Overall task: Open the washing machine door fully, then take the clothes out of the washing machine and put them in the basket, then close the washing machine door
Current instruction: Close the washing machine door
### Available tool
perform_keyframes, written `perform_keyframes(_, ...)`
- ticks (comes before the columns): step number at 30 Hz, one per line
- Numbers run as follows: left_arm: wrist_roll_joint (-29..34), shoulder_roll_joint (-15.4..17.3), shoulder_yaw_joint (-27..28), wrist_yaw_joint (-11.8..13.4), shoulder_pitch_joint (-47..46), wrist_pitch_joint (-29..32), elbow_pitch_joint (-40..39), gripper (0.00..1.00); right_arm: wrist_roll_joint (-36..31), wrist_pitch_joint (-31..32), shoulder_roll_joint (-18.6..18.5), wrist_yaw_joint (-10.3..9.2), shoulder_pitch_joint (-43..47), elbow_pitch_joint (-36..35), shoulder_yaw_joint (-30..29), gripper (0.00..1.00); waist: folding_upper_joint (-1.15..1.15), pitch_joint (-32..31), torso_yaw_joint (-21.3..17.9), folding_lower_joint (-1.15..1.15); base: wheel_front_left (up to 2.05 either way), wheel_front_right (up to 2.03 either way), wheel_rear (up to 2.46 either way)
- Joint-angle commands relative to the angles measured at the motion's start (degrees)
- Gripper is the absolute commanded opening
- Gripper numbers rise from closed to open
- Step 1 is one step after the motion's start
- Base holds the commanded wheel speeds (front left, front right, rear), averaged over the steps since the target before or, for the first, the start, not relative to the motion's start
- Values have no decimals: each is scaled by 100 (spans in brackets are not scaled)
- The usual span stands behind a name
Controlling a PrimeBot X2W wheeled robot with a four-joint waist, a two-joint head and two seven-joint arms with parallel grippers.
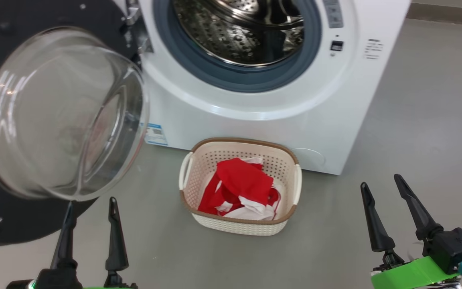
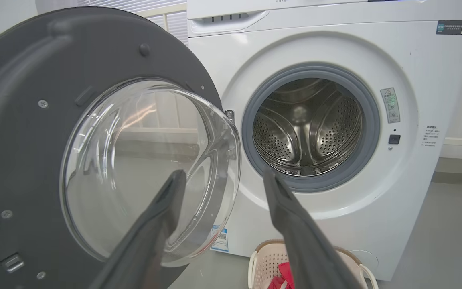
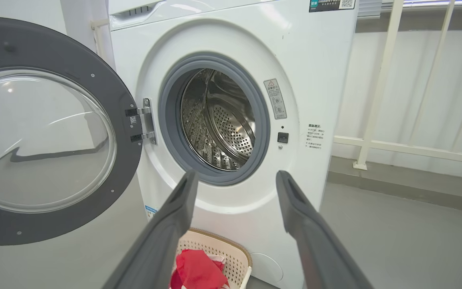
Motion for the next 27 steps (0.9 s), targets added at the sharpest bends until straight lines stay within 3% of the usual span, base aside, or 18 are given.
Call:
perform_keyframes(1,112,101,198,76,-142,-69,-175,100,-79,-36,-77,35,-263,-174,143,100,0,47,306,0,0,0,0)
perform_keyframes(15,101,112,372,405,-18,39,-251,100,-39,-36,-77,35,-244,-211,274,100,0,40,879,0,0,0,0)
perform_keyframes(25,-39,133,468,458,33,61,-325,100,-47,-36,-77,35,-263,-208,310,100,0,104,1025,0,0,0,0)
perform_keyframes(27,-87,137,497,456,15,53,-345,38,-42,-36,-77,35,-270,-200,313,100,0,108,1022,0,0,0,0)
